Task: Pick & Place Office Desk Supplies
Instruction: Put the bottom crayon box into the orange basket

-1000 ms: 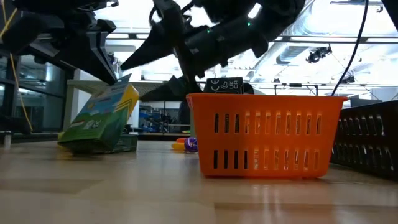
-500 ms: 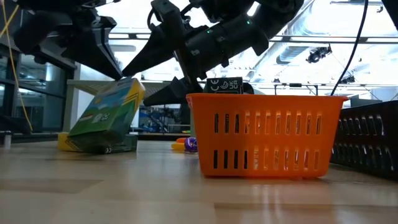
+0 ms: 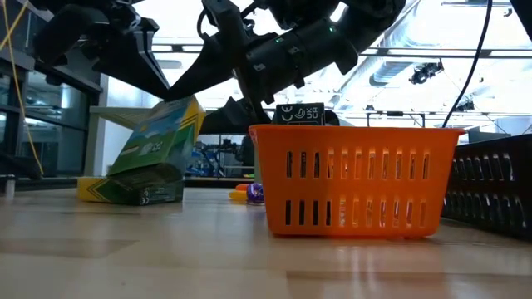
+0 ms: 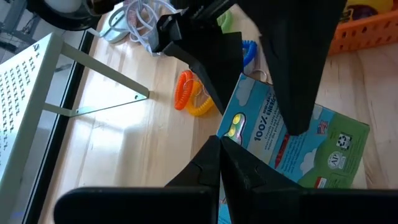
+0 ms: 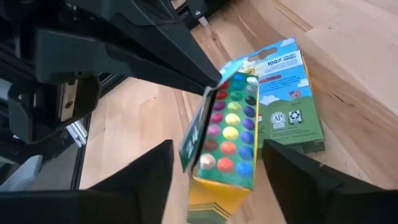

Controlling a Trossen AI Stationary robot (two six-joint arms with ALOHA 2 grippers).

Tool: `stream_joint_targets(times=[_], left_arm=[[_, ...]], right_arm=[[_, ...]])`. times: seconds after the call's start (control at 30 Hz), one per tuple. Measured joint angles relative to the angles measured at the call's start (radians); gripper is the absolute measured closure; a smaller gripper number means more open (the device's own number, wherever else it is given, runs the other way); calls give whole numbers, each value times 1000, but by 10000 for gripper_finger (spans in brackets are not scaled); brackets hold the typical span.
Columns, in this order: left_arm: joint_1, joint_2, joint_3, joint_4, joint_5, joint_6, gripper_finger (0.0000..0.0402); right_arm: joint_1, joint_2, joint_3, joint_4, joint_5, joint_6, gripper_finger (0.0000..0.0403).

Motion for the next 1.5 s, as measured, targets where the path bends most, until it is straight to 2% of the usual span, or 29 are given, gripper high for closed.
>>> stream_joint_targets(times=[0.23, 0.83, 1.5], left_arm=[[0, 0, 0, 8, -9, 1, 401], [0, 0, 0, 12, -16, 7, 401], [0, 0, 0, 12, 8, 7, 396]], right_arm=[[0, 0, 0, 12, -6, -4, 243], [0, 0, 0, 11, -5, -20, 322], [0, 0, -1, 8, -3, -22, 326]])
